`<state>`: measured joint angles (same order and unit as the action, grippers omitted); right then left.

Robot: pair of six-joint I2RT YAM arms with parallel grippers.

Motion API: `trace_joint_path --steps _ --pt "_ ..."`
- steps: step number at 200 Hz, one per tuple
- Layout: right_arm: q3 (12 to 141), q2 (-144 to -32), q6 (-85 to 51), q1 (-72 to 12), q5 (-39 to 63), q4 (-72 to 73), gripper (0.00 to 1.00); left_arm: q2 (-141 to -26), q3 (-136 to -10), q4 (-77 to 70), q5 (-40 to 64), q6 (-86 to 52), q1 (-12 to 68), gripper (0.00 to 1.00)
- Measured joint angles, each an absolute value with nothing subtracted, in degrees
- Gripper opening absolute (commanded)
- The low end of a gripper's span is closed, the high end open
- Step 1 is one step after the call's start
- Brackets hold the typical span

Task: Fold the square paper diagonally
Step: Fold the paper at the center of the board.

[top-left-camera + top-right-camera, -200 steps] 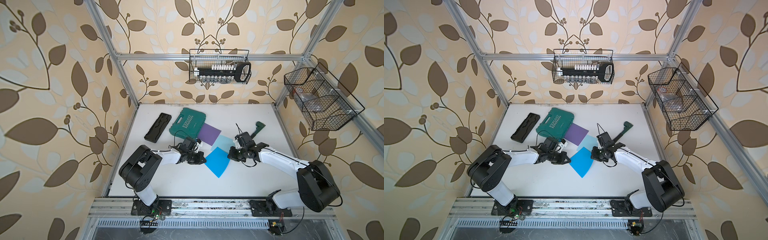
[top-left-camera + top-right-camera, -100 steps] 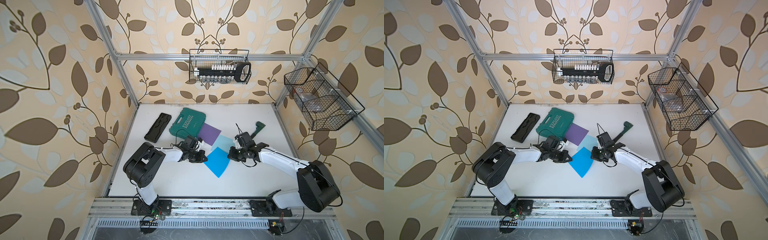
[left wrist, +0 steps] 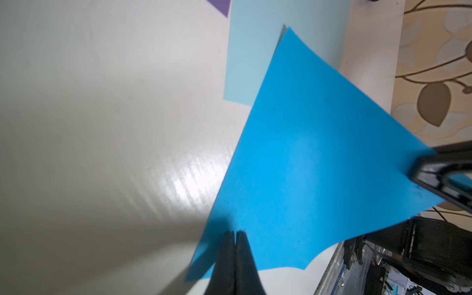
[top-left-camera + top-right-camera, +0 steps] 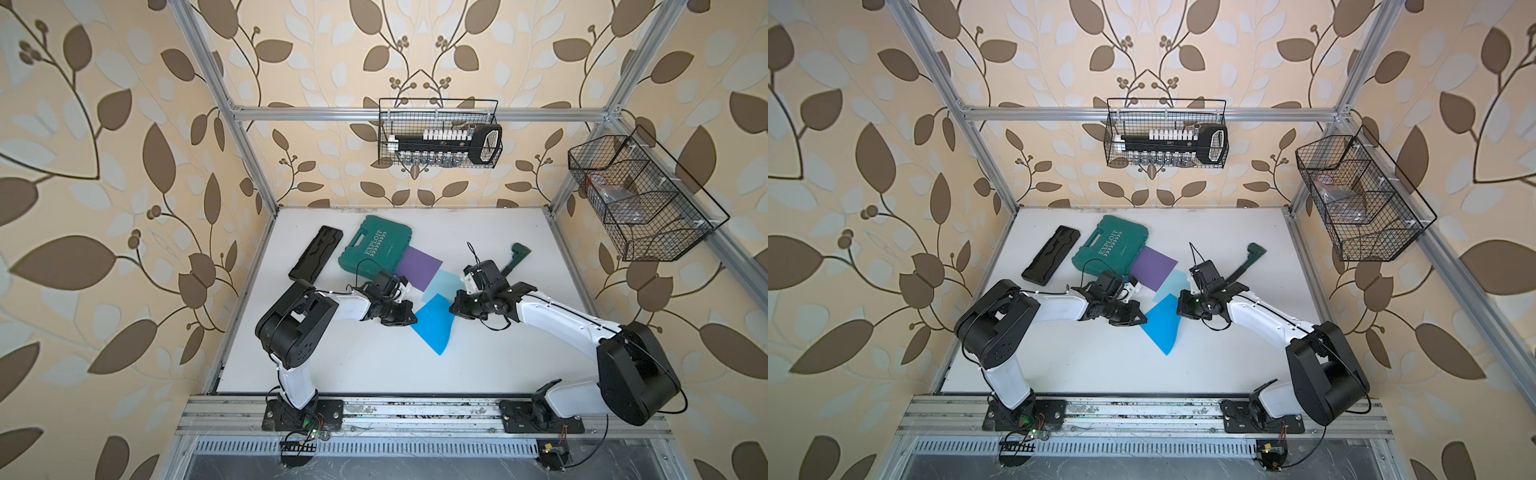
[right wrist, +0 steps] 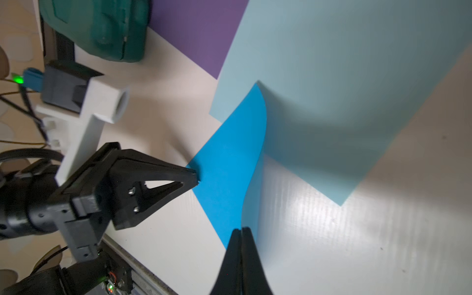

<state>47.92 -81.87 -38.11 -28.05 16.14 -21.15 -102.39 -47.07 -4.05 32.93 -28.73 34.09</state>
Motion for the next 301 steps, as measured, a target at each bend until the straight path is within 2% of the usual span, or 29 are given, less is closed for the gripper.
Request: trace_joint_path --steps 111,301 --pt "56.2 -96.6 -38.1 -34.4 18.4 -17.8 0.02 -102.5 -47.2 -4.1 33.0 -28.7 34.6 0.0" --pt "59.0 -104.4 -38.8 -36.4 17.8 -15.5 0.05 -102.5 -47.2 -4.1 33.0 -28.7 34.6 0.0"
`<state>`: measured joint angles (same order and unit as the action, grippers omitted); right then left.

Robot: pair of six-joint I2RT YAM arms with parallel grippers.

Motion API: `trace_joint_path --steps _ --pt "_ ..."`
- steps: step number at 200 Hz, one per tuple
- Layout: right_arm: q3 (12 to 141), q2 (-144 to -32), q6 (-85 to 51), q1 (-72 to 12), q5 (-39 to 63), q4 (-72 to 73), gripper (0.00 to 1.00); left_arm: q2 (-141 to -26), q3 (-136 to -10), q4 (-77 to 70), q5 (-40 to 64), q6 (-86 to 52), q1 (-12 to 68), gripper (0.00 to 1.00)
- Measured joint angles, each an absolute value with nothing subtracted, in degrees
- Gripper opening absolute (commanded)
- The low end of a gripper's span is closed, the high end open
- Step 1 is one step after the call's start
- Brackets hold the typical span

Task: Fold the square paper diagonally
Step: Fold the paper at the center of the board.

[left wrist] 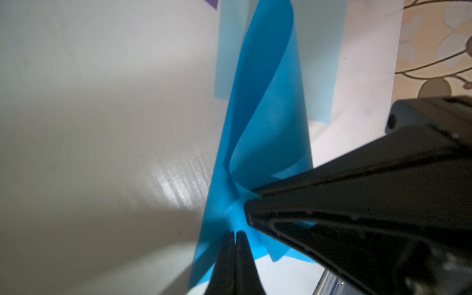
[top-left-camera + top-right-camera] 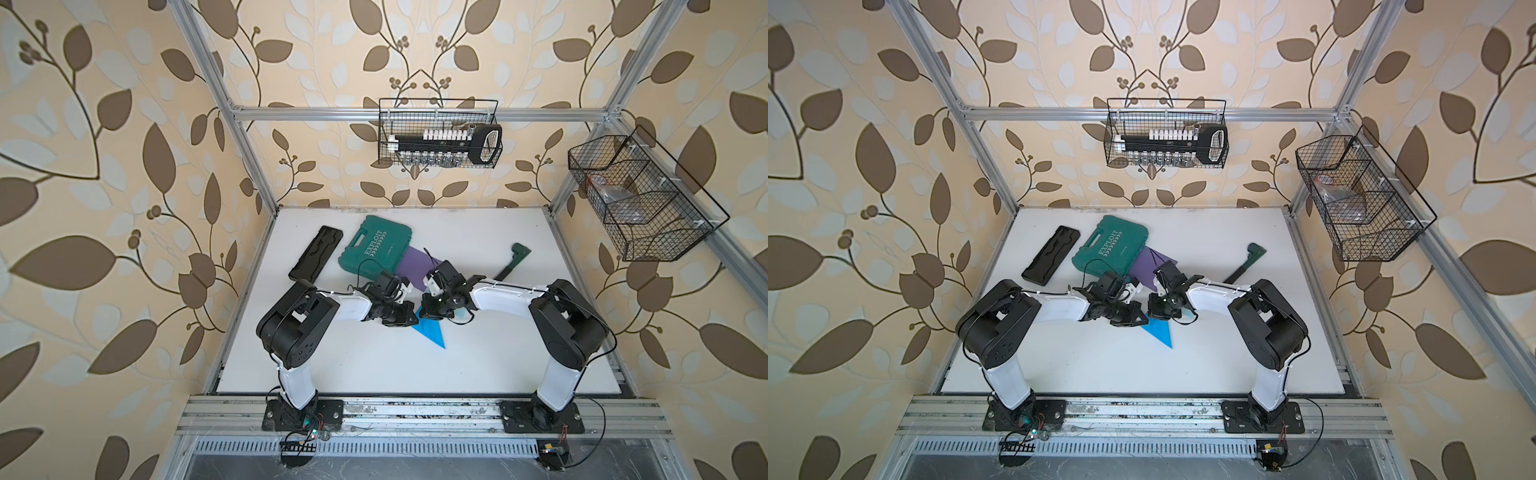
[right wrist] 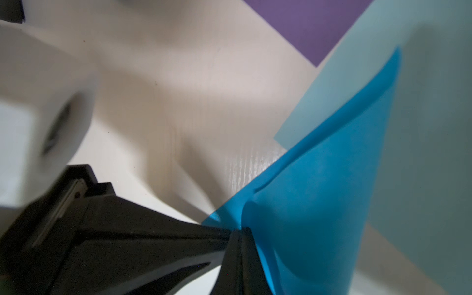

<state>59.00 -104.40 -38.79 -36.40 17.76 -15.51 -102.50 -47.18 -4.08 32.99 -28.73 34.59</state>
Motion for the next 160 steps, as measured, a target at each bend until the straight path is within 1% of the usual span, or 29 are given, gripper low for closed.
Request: trace_joint_path --steps 123,160 --pt "59.3 -105.8 -39.7 -36.6 17.8 -14.1 0.06 -102.5 -47.2 -4.1 33.0 -28.7 34.6 0.0" --pt "59.3 -106.0 -39.7 -36.6 17.6 -13.9 0.1 -102.5 -47.2 -4.1 33.0 -28.7 34.6 0.0"
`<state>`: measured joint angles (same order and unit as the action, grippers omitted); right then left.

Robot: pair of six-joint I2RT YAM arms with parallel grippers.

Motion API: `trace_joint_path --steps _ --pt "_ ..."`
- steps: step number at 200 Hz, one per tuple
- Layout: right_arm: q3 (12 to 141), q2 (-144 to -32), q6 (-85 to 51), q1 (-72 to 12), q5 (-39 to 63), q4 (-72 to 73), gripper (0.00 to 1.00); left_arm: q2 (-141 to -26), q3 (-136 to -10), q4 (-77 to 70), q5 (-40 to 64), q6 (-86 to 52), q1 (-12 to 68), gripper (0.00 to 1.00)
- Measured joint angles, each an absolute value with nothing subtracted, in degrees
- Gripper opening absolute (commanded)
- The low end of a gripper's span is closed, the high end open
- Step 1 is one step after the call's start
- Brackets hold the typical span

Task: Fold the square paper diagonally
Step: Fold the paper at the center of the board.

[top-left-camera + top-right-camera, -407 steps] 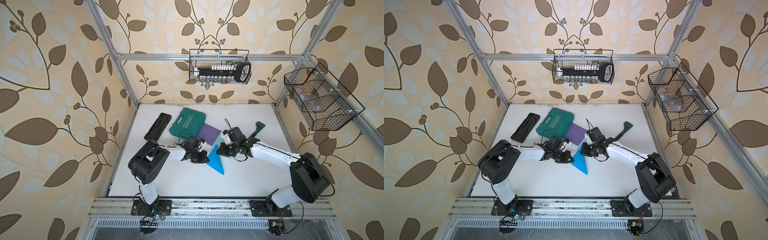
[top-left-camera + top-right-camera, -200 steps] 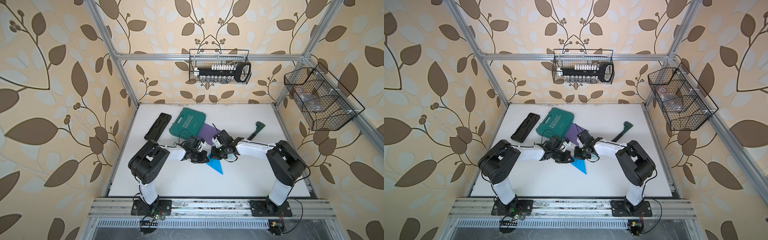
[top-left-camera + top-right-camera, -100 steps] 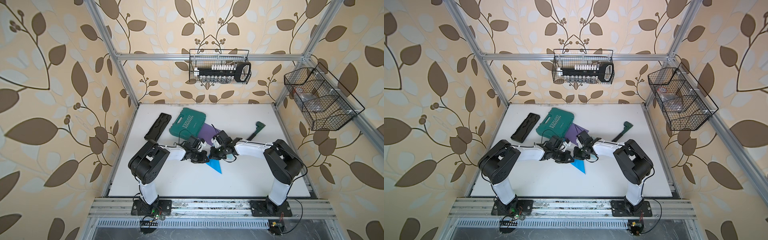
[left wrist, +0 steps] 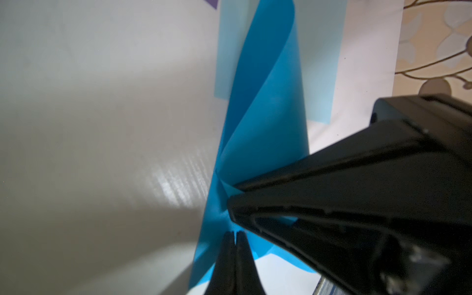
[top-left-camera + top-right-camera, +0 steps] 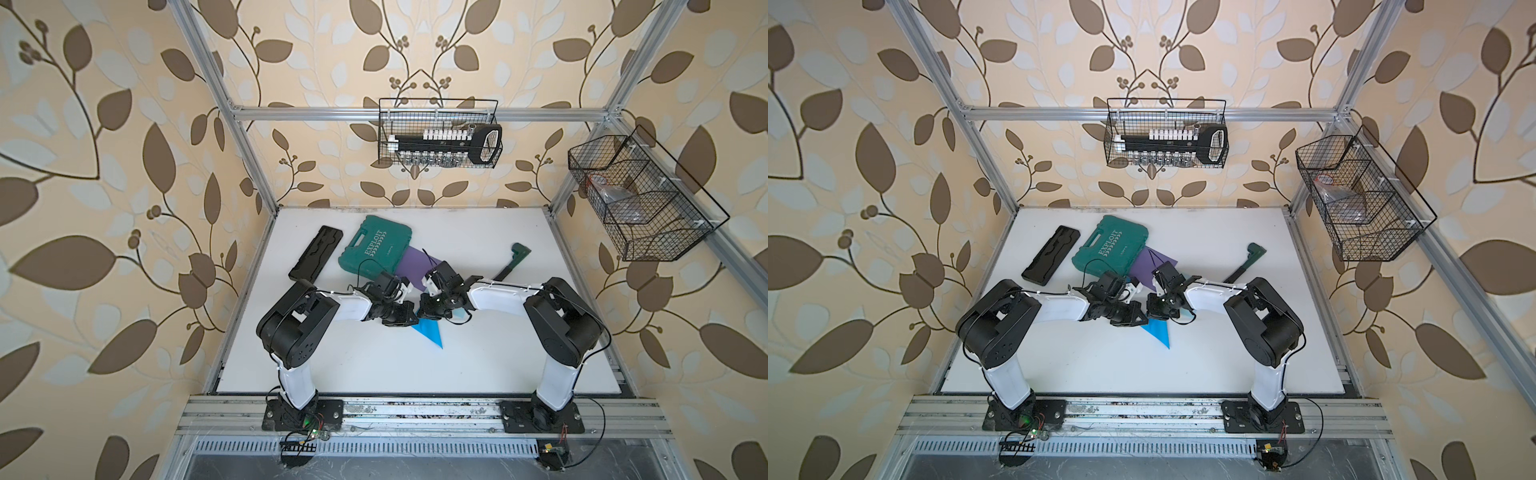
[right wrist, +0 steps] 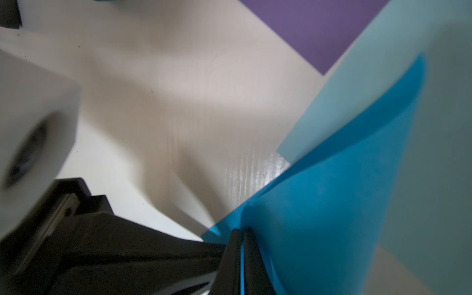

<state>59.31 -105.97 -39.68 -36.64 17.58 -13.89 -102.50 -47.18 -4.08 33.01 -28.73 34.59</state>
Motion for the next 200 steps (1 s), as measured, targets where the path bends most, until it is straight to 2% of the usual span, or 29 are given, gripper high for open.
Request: trace_joint_path --steps 101,200 --pt "59.3 -106.2 -40.4 -36.8 17.7 -12.8 0.18 -101.4 -47.1 -2.2 31.9 -28.5 34.6 0.0" --pt "59.4 -106.3 -40.8 -36.9 18.4 -11.7 0.34 -95.6 -44.2 1.3 30.0 -28.4 32.8 0.0"
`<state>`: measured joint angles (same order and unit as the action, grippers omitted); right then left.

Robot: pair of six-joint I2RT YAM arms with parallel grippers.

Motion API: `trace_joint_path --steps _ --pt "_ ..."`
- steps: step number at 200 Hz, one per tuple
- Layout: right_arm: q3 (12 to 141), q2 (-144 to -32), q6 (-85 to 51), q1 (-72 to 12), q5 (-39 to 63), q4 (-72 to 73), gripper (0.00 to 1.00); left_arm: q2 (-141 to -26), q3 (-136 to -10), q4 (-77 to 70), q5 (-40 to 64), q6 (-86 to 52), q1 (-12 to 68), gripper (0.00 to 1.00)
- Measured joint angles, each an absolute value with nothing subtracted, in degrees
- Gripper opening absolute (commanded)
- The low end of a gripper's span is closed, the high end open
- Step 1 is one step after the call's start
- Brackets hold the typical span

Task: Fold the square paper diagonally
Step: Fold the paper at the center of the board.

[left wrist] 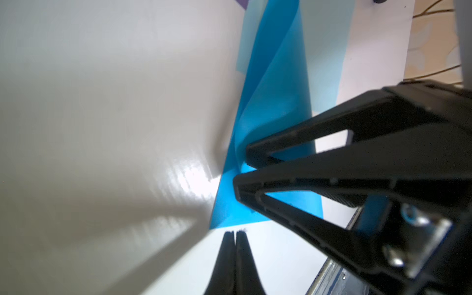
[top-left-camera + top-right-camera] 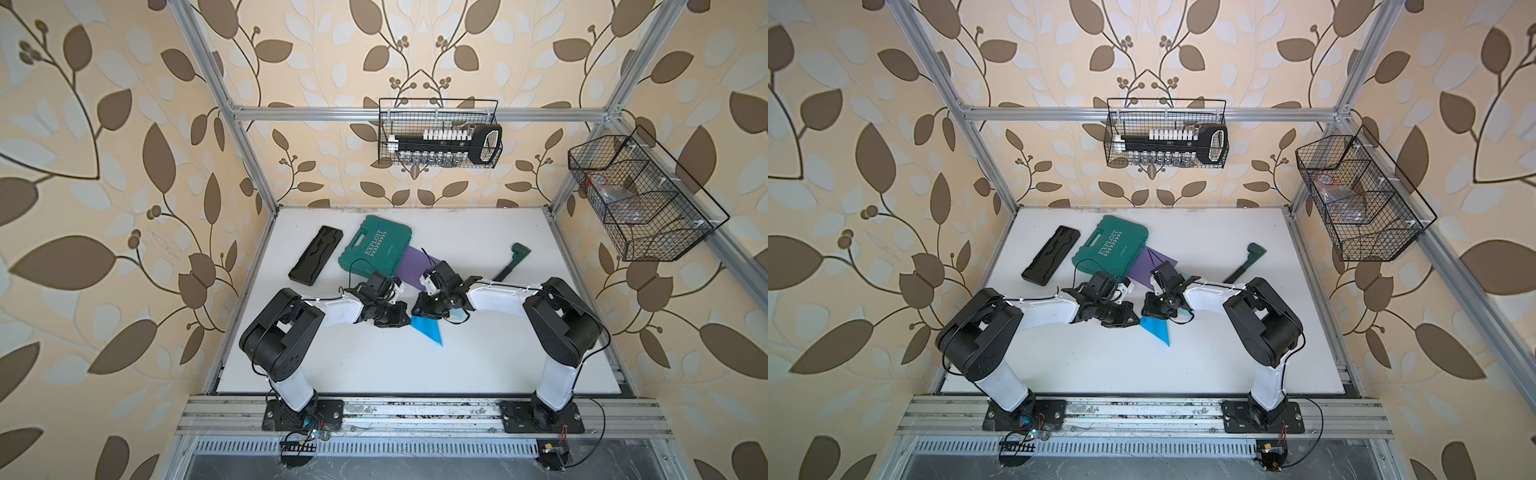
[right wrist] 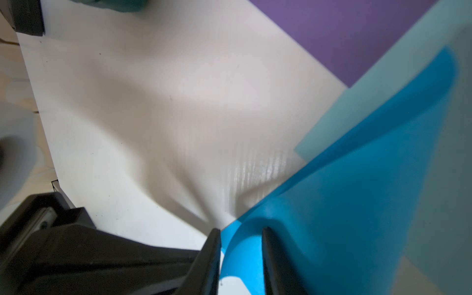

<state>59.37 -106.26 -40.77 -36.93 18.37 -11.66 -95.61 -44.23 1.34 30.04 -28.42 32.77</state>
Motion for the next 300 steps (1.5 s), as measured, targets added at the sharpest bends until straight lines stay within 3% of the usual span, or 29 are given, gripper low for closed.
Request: trace_joint_path --steps 49,99,187,300 --pt "59.5 -106.2 -40.9 -37.0 18.9 -11.1 0.41 -95.2 -44.1 1.5 29.6 -28.4 32.5 0.0" --pt "59.5 -106.2 -40.8 -37.0 17.7 -12.1 0.19 -95.3 -44.1 1.0 30.0 -28.5 32.5 0.0" --pt "59.4 -106.2 -40.8 -37.0 16.1 -13.6 0.03 -99.7 -46.0 -0.3 31.3 -28.6 32.7 0.0" --pt "59.4 -106.2 -40.7 -37.0 16.0 -13.8 0.01 -99.8 -46.1 -1.6 31.6 -28.7 33.5 0.0"
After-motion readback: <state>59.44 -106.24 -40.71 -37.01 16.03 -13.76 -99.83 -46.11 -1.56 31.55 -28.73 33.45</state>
